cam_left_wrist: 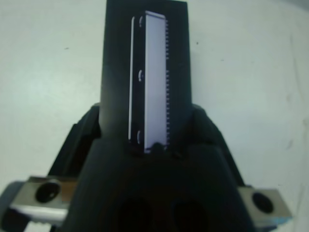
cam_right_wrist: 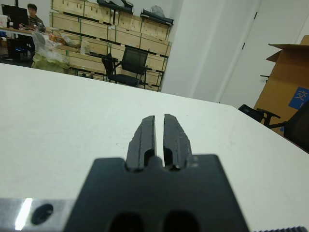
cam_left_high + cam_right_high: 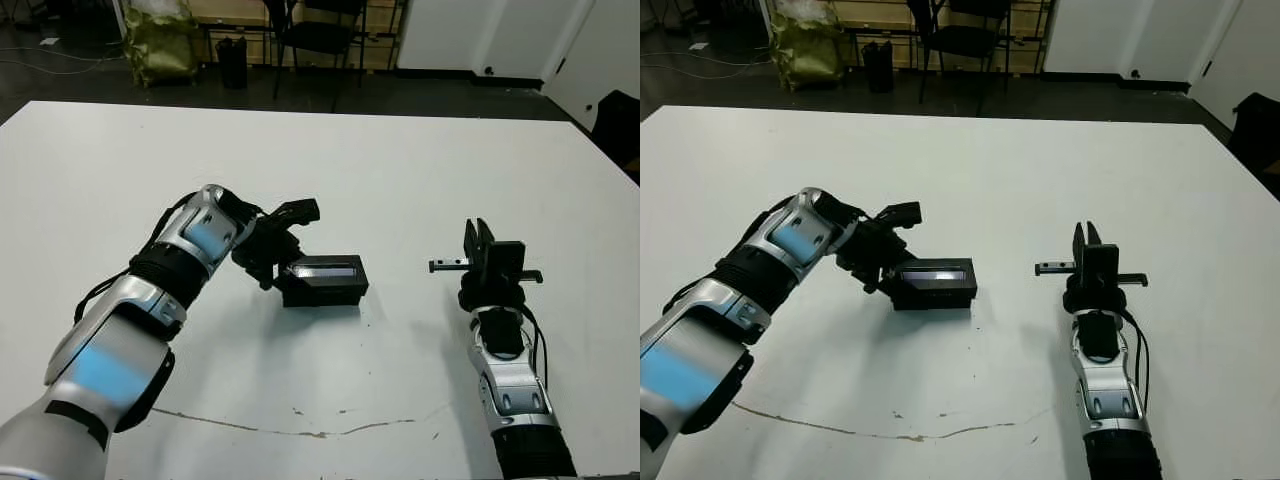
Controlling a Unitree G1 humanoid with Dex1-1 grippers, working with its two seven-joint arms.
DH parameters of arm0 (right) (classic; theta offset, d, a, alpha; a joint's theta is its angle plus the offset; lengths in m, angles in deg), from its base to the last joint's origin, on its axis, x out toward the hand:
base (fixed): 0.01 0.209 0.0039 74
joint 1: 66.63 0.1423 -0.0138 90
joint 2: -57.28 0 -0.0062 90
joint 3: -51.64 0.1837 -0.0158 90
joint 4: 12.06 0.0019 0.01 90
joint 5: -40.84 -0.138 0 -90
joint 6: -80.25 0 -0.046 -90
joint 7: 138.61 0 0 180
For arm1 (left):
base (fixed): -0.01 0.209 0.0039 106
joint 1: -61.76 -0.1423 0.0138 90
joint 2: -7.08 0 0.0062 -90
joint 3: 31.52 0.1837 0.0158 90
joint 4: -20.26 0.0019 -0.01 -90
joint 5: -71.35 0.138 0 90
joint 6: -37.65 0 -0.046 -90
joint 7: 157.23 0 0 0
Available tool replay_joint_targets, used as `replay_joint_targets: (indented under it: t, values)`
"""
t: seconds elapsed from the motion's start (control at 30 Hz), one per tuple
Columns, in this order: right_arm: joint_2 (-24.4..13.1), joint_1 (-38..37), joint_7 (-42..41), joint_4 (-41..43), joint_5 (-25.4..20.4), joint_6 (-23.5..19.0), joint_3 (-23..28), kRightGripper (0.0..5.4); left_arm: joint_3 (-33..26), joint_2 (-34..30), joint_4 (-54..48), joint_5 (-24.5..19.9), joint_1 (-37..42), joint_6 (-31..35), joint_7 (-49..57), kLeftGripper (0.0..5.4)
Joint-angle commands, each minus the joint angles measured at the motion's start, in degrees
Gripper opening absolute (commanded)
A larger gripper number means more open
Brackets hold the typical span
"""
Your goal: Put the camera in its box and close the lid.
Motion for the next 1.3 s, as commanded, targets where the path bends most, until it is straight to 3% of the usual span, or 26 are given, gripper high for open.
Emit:
replay_joint_targets:
  t: [0.03, 0.4, 0.53, 0.63, 0.8, 1.03, 1.3]
  values:
    - [-0.5, -0.1, 0.1, -0.4, 0.1, -0.7, 0.2, 0.0, 0.3, -0.5, -0.7, -0.6, -2.2, 0.2, -1.3, 2.89]
    - [-0.4, -0.4, -0.5, 1.0, -0.5, -2.5, 0.3, 0.0, 1.4, -2.4, -1.4, 1.1, -4.3, -13.7, -0.6, 5.39]
    - [-0.2, -0.5, -0.5, 1.3, -0.8, -2.8, 0.2, 0.0, 0.7, -2.2, -0.6, 0.9, -5.0, -13.7, 0.5, 5.39]
    - [-0.5, -0.5, -0.7, 0.5, -0.9, -0.8, 0.1, 0.0, 0.7, -2.4, -0.7, 0.9, -5.7, -15.2, 1.2, 5.39]
    - [-0.3, -0.5, -0.6, 1.0, -0.9, -1.8, 0.1, 0.0, 1.0, -2.5, -1.3, 1.5, -5.8, -15.0, 2.1, 5.39]
    - [-0.6, -0.5, -0.4, 0.5, -0.3, -1.1, 0.0, 0.0, 0.5, -2.1, -2.2, 1.4, -5.2, -6.9, 3.4, 5.39]
    - [-0.2, -0.9, -0.5, 1.8, -0.6, -3.2, 0.0, 0.0, -0.8, -4.7, -17.2, 4.5, -9.4, -1.7, 13.9, 5.39]
